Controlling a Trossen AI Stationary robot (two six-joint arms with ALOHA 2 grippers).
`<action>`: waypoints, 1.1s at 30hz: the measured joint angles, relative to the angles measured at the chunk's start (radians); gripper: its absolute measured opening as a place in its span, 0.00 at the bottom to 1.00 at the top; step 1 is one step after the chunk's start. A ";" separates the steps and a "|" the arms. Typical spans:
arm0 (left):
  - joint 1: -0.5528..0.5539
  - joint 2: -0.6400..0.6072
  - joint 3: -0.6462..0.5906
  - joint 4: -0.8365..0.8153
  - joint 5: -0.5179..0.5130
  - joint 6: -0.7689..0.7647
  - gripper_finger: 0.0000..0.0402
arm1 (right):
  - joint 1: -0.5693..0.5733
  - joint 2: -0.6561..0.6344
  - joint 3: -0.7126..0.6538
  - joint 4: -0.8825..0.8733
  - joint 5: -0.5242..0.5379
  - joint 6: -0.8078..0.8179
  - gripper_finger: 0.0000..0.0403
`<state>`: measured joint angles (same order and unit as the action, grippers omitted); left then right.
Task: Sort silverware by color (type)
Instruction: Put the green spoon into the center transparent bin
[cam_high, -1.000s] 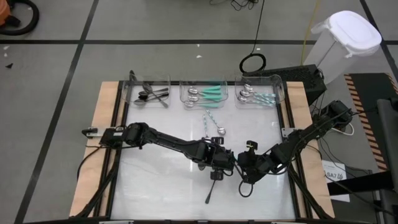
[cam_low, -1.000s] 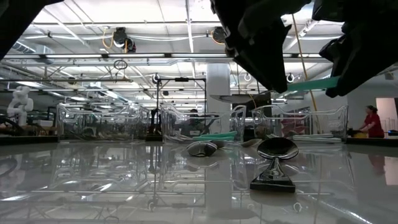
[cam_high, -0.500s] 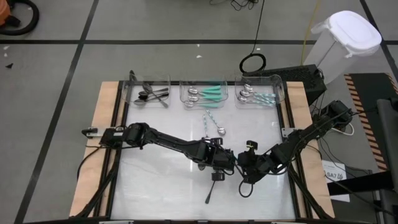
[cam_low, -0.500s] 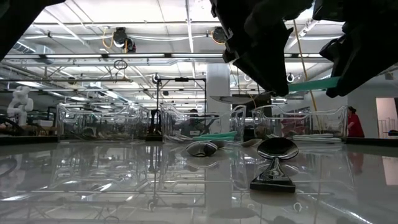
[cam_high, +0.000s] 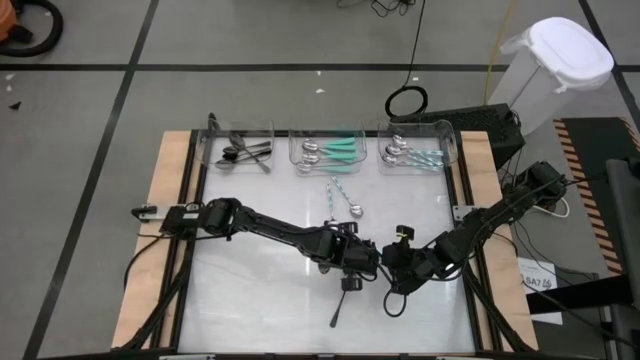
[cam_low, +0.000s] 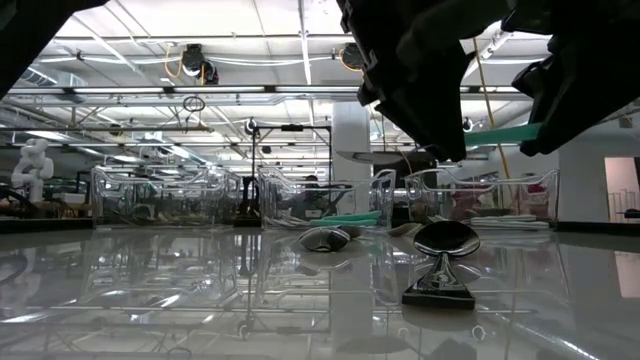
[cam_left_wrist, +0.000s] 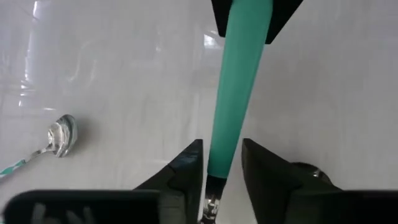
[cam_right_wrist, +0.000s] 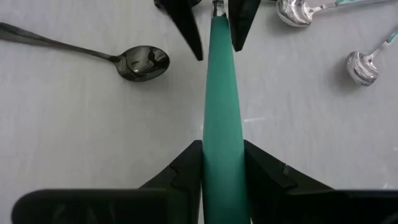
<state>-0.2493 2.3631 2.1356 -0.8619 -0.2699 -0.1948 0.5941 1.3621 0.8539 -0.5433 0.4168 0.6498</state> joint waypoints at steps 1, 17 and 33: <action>0.000 0.000 0.000 0.000 0.000 -0.002 0.24 | 0.000 0.000 0.000 0.000 0.000 0.000 0.21; 0.019 0.000 0.000 -0.078 0.004 0.122 0.10 | 0.003 0.000 0.000 -0.053 0.080 -0.014 0.44; 0.073 -0.091 -0.002 -0.347 -0.063 0.142 0.10 | 0.037 -0.094 0.002 -0.302 0.057 -0.005 0.50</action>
<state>-0.1766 2.2723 2.1338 -1.2086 -0.3331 -0.0525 0.6313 1.2678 0.8558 -0.8454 0.4739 0.6446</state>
